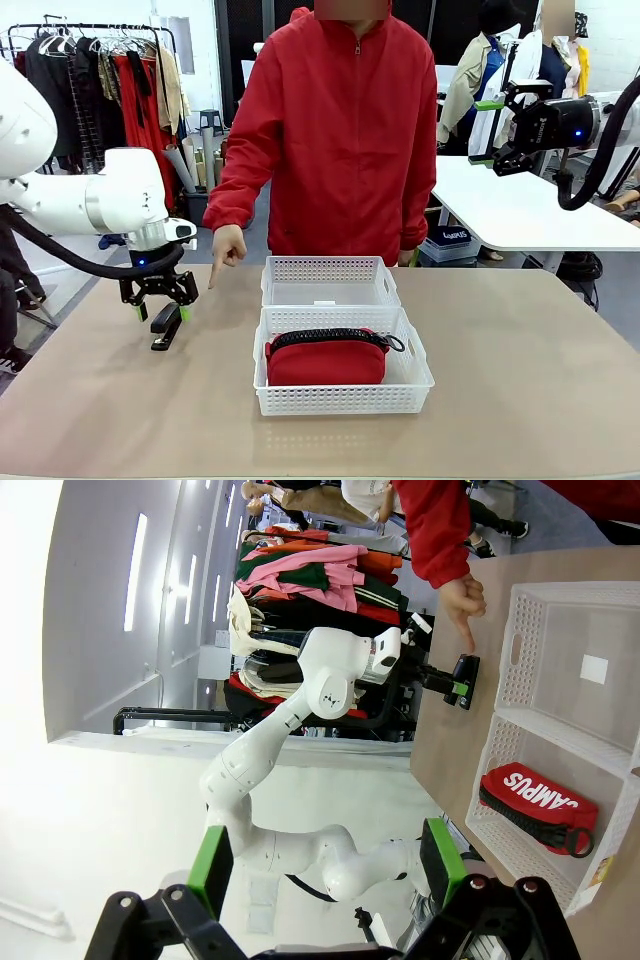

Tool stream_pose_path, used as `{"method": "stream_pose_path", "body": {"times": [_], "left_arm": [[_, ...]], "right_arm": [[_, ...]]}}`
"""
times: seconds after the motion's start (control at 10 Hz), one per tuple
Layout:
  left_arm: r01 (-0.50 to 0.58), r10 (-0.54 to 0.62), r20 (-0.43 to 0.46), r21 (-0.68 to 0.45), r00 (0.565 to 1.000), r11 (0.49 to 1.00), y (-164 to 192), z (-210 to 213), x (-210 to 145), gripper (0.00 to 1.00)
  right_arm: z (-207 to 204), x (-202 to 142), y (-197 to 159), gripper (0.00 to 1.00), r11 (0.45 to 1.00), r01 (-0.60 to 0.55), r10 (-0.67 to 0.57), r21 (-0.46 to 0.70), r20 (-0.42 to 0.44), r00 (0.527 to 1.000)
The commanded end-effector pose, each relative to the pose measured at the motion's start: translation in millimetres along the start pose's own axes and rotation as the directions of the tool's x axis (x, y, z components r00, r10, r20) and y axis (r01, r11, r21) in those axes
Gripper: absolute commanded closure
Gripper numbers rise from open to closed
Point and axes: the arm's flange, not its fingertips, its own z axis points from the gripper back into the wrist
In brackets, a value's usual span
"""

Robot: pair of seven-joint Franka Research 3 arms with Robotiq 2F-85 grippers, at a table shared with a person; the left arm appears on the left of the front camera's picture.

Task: Distribute items into two baskets.
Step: Pick up the Stapler that the person points to.

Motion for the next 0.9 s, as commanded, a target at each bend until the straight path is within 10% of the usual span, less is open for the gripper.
{"method": "stream_pose_path", "body": {"times": [0.0, 0.4, 0.8], "left_arm": [[-0.011, 0.011, 0.010, 0.027, 1.000, 1.000, -3.3, 1.5, 1.6, 0.29], [-0.032, 0.032, 0.013, 0.035, 0.999, 0.999, -5.5, -0.6, 1.0, 1.00], [-0.053, 0.052, 0.016, 0.071, 0.999, 0.996, -10.1, 5.8, -3.7, 1.00]], "right_arm": [[0.0, -1.5, 1.5, 0.00, 1.000, -0.002, 0.002, 0.003, 0.001, 1.000], [0.0, -1.5, 1.5, 0.00, 1.000, -0.002, 0.002, 0.003, 0.001, 1.000], [0.0, -1.5, 1.5, 0.00, 1.000, -0.002, 0.002, 0.003, 0.001, 1.000]]}}
